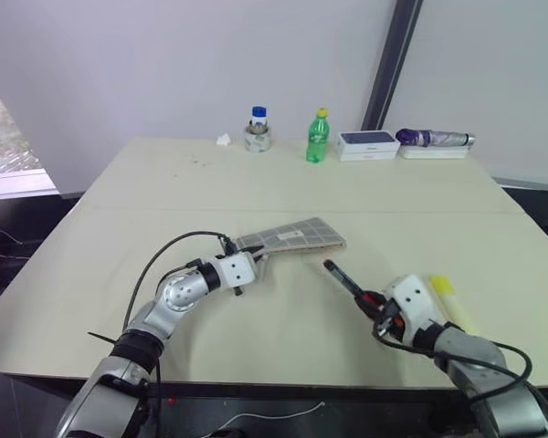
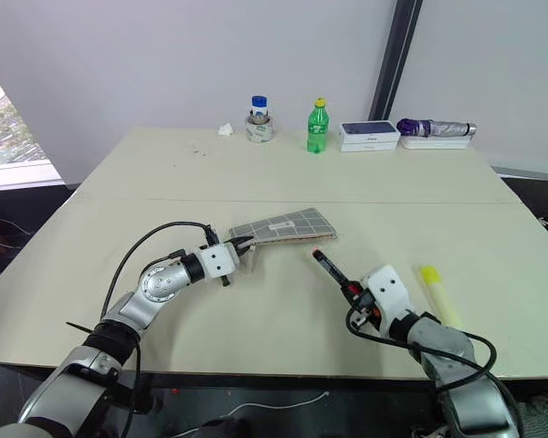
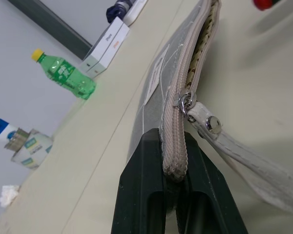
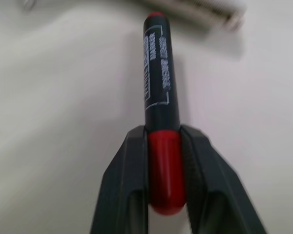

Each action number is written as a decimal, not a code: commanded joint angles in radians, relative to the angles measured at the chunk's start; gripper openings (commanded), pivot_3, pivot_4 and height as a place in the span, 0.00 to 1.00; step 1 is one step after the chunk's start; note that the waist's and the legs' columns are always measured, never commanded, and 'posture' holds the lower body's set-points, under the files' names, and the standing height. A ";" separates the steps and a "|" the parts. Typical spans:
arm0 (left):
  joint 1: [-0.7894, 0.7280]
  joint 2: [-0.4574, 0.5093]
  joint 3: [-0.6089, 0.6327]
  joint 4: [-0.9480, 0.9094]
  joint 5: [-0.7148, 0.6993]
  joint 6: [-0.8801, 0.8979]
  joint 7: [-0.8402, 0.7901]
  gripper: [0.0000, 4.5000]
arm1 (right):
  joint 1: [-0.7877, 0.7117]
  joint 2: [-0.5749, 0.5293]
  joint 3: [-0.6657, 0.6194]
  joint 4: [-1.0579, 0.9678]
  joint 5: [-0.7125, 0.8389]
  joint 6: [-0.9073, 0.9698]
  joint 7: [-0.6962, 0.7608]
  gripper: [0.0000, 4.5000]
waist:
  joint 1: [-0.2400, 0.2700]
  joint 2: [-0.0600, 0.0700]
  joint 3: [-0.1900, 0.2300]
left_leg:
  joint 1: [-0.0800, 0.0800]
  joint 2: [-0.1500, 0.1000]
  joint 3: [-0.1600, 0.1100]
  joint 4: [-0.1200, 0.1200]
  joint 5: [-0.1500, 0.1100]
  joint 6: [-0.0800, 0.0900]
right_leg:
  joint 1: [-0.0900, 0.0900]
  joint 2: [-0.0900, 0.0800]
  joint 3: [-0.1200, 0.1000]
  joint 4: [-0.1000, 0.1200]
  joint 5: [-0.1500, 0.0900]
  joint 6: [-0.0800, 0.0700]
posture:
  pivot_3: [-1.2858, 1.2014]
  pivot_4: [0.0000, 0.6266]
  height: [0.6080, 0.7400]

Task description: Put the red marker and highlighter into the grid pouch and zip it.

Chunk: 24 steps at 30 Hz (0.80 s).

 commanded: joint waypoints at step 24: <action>-0.001 0.018 -0.044 -0.071 0.043 -0.076 -0.036 0.00 | -0.256 0.011 0.137 0.117 -0.104 -0.070 -0.038 0.08 | 0.004 0.000 0.000 | 0.000 0.000 0.000 0.000 0.000 0.000 | 0.000 0.000 0.000 0.000 0.000 0.000 | 0.52 0.24 1.00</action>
